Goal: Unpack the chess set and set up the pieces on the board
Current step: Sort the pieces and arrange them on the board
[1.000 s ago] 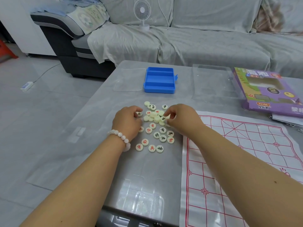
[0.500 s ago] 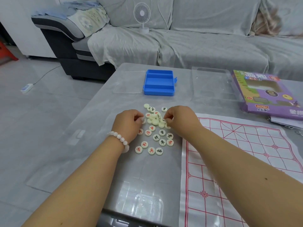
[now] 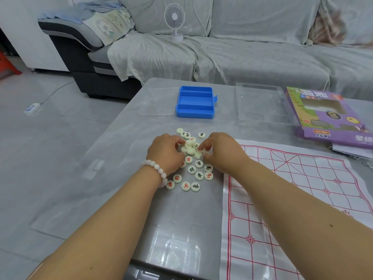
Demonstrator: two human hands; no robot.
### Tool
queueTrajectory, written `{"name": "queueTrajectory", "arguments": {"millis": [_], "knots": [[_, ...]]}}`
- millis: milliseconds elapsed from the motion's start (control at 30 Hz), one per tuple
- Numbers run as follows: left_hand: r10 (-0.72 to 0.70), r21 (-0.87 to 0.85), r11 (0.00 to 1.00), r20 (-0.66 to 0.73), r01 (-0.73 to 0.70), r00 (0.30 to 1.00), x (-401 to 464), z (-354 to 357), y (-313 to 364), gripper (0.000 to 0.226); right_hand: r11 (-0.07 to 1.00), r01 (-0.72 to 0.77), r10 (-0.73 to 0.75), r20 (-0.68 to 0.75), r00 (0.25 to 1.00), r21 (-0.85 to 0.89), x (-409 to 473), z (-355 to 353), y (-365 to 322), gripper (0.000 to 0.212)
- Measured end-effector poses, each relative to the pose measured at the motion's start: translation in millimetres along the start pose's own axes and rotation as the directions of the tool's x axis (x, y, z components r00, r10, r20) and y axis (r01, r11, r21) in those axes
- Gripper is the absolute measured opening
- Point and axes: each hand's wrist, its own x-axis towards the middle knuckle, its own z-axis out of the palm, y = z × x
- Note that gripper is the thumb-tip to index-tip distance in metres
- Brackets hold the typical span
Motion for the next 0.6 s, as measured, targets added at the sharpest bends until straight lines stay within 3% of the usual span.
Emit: {"name": "queueTrajectory", "arguments": {"millis": [167, 267, 467, 600], "knots": [[0.014, -0.011, 1.0, -0.006, -0.014, 1.0, -1, -2, 1, 0.023, 0.999, -0.041, 0.04, -0.039, 0.998, -0.036, 0, -2, 6, 0.021], [0.013, 0.005, 1.0, -0.023, -0.013, 1.0, -3, -5, 0, 0.02, 1.0, 0.026, -0.026, -0.029, 0.999, -0.01, -2, 0, 1, 0.024], [-0.134, -0.02, 0.991, 0.006, 0.135, 0.991, -4, -12, -7, 0.026, 0.996, 0.065, -0.064, 0.027, 0.998, -0.068, 4, -2, -5, 0.022], [-0.136, -0.063, 0.989, -0.104, 0.13, 0.985, -3, -11, -9, 0.012, 1.0, 0.02, -0.019, 0.036, 0.999, -0.023, 4, -5, -2, 0.017]]}}
